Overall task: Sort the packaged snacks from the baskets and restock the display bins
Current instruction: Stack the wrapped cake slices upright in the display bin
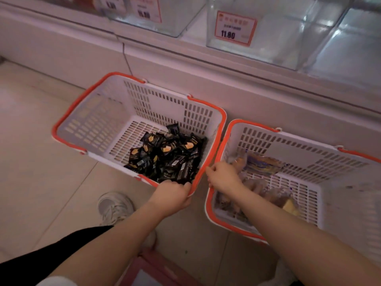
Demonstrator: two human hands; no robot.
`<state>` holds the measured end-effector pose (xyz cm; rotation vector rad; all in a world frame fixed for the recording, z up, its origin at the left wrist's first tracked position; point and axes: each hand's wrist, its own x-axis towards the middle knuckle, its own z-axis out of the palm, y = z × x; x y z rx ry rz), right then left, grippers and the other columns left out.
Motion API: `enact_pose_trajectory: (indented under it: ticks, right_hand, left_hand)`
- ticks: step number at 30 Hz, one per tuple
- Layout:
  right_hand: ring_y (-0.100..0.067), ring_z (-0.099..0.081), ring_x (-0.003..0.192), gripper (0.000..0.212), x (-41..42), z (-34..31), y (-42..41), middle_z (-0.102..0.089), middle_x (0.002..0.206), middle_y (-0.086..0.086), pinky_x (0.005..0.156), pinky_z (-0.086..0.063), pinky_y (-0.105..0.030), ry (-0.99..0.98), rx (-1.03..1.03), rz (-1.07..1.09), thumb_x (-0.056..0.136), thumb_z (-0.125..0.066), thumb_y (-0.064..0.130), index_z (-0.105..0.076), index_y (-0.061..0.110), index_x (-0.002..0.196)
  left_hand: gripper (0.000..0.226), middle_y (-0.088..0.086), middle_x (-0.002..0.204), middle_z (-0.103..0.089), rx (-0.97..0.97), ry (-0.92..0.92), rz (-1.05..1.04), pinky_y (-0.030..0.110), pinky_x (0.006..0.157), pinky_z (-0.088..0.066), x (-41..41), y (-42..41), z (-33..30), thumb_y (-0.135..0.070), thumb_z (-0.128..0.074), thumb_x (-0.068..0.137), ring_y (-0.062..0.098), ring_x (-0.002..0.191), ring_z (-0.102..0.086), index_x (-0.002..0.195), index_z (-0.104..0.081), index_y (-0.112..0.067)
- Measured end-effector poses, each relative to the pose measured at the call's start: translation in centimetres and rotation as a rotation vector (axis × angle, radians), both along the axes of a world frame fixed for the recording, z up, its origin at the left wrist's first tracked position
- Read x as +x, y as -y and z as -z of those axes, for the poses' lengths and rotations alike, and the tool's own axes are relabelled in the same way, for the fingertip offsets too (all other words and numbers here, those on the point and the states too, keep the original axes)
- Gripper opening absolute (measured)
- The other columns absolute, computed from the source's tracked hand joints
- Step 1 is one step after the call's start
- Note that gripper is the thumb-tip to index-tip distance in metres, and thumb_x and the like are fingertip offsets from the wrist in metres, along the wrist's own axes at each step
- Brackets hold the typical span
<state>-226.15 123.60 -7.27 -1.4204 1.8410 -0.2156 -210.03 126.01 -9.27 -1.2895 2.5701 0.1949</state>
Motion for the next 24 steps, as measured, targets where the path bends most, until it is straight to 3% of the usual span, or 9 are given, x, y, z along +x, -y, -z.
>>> enact_pose_trajectory:
  ticks: [3,5,7,10,14,17,19,21,24]
  right_hand:
    - [-0.040,-0.063,0.095,0.036,2.2,0.0,1.4,-0.065,0.096,-0.023,0.090,-0.049,-0.048,0.109,0.065,0.127,0.098,-0.040,0.030,-0.052,0.006,0.075]
    - [-0.036,-0.062,0.094,0.028,4.3,0.0,2.4,-0.062,0.094,-0.021,0.093,-0.048,-0.052,0.411,0.124,0.334,0.099,-0.041,0.024,-0.049,0.010,0.076]
    - [-0.029,-0.059,0.090,0.019,5.9,0.1,3.6,-0.061,0.088,-0.016,0.095,-0.048,-0.051,0.623,0.132,0.454,0.099,-0.039,0.014,-0.047,0.010,0.083]
    - [-0.021,-0.056,0.079,0.021,8.3,0.0,5.7,-0.056,0.083,-0.008,0.085,-0.053,-0.043,0.786,0.106,0.452,0.097,-0.037,0.001,-0.048,0.012,0.082]
    - [-0.017,-0.054,0.083,0.027,11.1,-1.1,8.3,-0.056,0.091,-0.007,0.075,-0.049,-0.025,1.077,0.192,0.419,0.092,-0.036,-0.011,-0.052,0.009,0.098]
    - [-0.013,-0.052,0.107,0.043,11.4,-1.8,9.3,-0.056,0.115,-0.001,0.082,-0.040,-0.016,0.975,0.168,0.261,0.090,-0.034,-0.012,-0.047,0.008,0.127]
    - [-0.013,-0.048,0.115,0.045,10.4,-2.2,9.1,-0.050,0.121,0.002,0.092,-0.036,-0.023,0.872,0.139,0.254,0.092,-0.038,-0.008,-0.043,0.009,0.133]
    - [-0.014,-0.055,0.097,0.040,8.3,-2.4,7.9,-0.052,0.115,0.000,0.083,-0.041,-0.026,0.793,0.104,0.292,0.092,-0.042,-0.005,-0.046,0.006,0.130]
    - [-0.005,-0.053,0.063,0.031,3.4,-2.5,3.9,-0.056,0.097,-0.008,0.061,-0.039,-0.016,0.640,0.030,0.280,0.094,-0.038,-0.007,-0.048,-0.006,0.123]
  left_hand:
    - [0.035,-0.002,0.044,-0.057,-0.106,-0.050,0.111,0.017,0.040,-0.037,2.7,-0.3,-1.5,-0.042,-0.080,0.050,0.015,0.039,-0.056,0.059,-0.057,-0.017]
    - [0.035,-0.003,0.039,-0.051,-0.087,-0.107,0.084,0.015,0.039,-0.034,4.8,-0.5,-1.8,-0.040,-0.081,0.047,0.013,0.034,-0.051,0.057,-0.056,-0.018]
    - [0.031,0.000,0.052,-0.058,-0.052,-0.167,0.007,0.020,0.049,-0.038,6.7,-0.6,-1.9,-0.039,-0.071,0.063,0.018,0.047,-0.059,0.078,-0.059,-0.016]
    - [0.037,0.002,0.091,-0.065,-0.107,-0.170,-0.200,0.029,0.064,-0.032,8.0,0.9,-1.4,-0.042,-0.045,0.086,0.025,0.082,-0.063,0.113,-0.045,-0.017]
    - [0.034,0.000,0.113,-0.058,-0.142,-0.098,-0.398,0.032,0.075,-0.040,9.1,3.7,0.1,-0.035,-0.041,0.095,0.023,0.099,-0.061,0.123,-0.039,-0.017]
    - [0.027,0.002,0.112,-0.058,-0.100,-0.063,-0.567,0.032,0.078,-0.040,10.4,5.3,1.2,-0.022,-0.044,0.093,0.024,0.098,-0.060,0.120,-0.039,-0.017]
    - [0.028,0.005,0.112,-0.058,-0.062,-0.034,-0.651,0.034,0.079,-0.040,11.0,5.7,1.5,-0.017,-0.041,0.094,0.028,0.099,-0.059,0.122,-0.039,-0.015]
    - [0.031,0.008,0.116,-0.056,-0.046,-0.003,-0.705,0.036,0.083,-0.041,11.0,5.9,1.3,-0.014,-0.040,0.094,0.030,0.103,-0.056,0.125,-0.038,-0.013]
    - [0.043,0.015,0.132,-0.043,-0.123,0.019,-0.707,0.039,0.095,-0.038,8.1,6.5,-0.5,-0.014,-0.036,0.096,0.032,0.122,-0.043,0.138,-0.028,-0.007]
